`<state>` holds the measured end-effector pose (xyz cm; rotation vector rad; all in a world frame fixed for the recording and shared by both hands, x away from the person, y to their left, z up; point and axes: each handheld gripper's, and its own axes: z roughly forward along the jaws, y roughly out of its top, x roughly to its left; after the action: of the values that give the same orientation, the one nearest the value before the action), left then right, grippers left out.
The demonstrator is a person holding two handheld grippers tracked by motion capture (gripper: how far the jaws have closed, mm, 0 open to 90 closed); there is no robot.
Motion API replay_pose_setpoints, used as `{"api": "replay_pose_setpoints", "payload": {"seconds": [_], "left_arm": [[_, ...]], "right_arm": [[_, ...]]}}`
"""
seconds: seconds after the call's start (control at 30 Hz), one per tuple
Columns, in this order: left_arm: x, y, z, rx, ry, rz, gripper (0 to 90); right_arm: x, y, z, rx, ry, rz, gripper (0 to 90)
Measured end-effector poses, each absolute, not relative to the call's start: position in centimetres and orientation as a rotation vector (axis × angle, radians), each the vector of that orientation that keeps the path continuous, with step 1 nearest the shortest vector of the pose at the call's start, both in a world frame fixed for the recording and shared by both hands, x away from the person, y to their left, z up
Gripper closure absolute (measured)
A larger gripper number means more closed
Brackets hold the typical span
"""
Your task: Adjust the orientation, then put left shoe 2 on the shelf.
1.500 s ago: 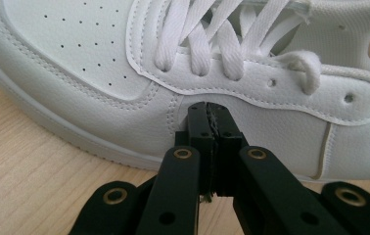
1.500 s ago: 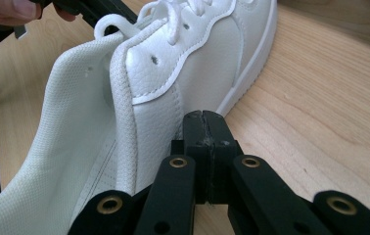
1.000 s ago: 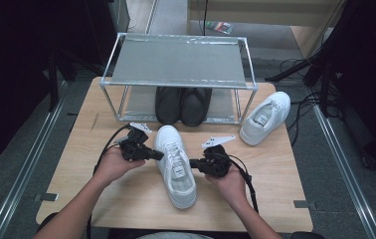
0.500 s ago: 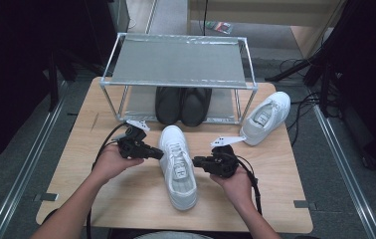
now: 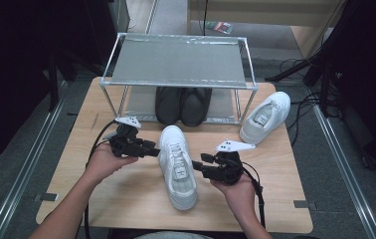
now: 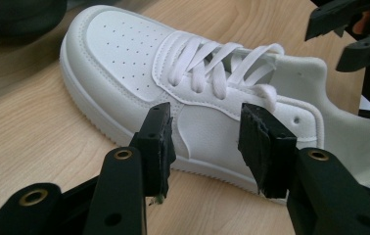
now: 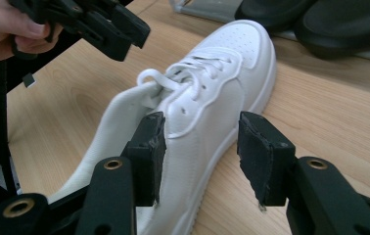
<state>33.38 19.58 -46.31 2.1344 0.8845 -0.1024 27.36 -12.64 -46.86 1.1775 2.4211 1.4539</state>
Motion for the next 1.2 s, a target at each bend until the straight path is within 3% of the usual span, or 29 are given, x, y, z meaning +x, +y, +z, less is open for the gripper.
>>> {"api": "replay_pose_setpoints", "payload": {"seconds": [0.67, 1.2], "left_arm": [[33.6, 20.7, -46.5, 2.122, 0.941, -0.082, 55.1], [33.6, 21.2, -46.4, 2.104, 0.954, -0.066, 54.1]], "right_arm": [[27.3, -9.0, -48.2, 1.175, 2.424, 1.368, 52.0], [28.6, -8.0, -50.4, 1.235, 2.376, 1.331, 64.0]]}}
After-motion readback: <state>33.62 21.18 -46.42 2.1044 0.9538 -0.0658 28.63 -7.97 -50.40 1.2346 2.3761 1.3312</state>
